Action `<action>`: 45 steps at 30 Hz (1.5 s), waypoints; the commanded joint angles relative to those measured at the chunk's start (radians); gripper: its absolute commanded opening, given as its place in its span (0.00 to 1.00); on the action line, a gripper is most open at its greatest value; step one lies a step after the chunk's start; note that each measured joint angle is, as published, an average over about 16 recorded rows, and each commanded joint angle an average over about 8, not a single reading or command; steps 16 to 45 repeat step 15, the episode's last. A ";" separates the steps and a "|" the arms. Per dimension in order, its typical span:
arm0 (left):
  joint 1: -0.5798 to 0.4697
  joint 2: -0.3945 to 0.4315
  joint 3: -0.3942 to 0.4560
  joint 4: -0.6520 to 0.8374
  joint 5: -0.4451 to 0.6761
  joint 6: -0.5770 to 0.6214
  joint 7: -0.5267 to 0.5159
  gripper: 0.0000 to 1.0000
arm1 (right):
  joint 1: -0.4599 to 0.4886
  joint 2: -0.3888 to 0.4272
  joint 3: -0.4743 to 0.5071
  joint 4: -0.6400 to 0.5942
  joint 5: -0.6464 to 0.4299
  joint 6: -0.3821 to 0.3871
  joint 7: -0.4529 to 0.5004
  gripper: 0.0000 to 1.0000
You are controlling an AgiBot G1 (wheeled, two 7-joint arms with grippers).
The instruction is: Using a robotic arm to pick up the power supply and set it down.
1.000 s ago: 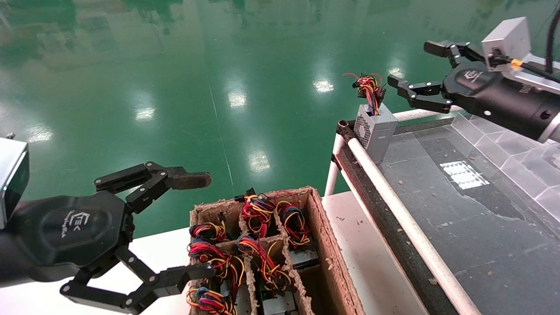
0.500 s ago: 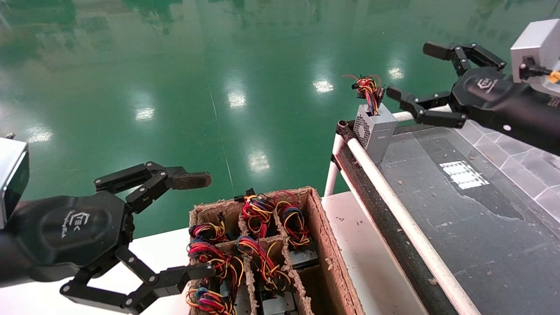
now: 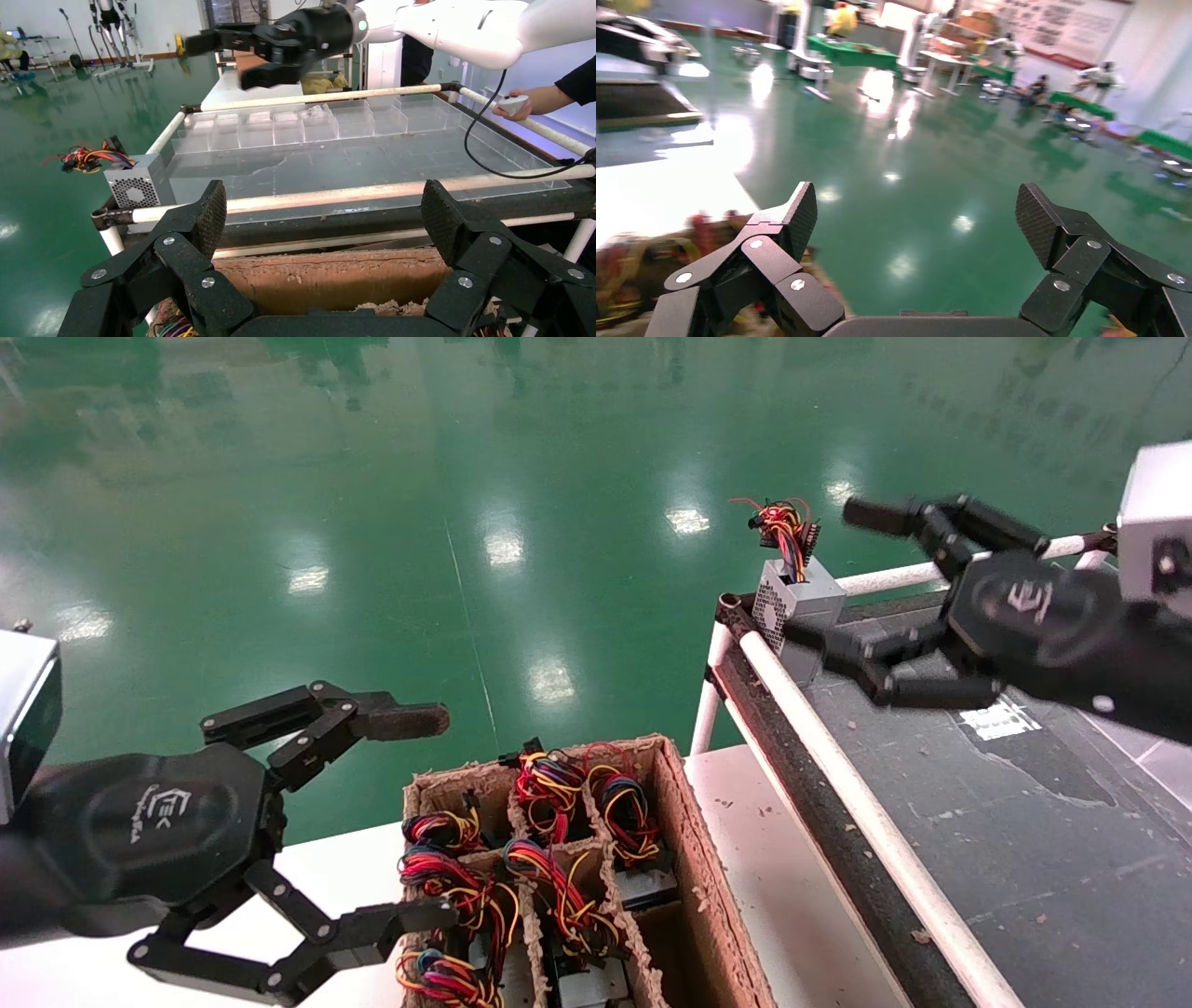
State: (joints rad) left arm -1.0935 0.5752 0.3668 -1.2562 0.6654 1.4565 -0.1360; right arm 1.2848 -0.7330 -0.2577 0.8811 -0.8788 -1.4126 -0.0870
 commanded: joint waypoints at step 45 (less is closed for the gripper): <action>0.000 0.000 0.000 0.000 0.000 0.000 0.000 1.00 | -0.175 0.101 -0.018 0.335 0.123 -0.069 0.228 1.00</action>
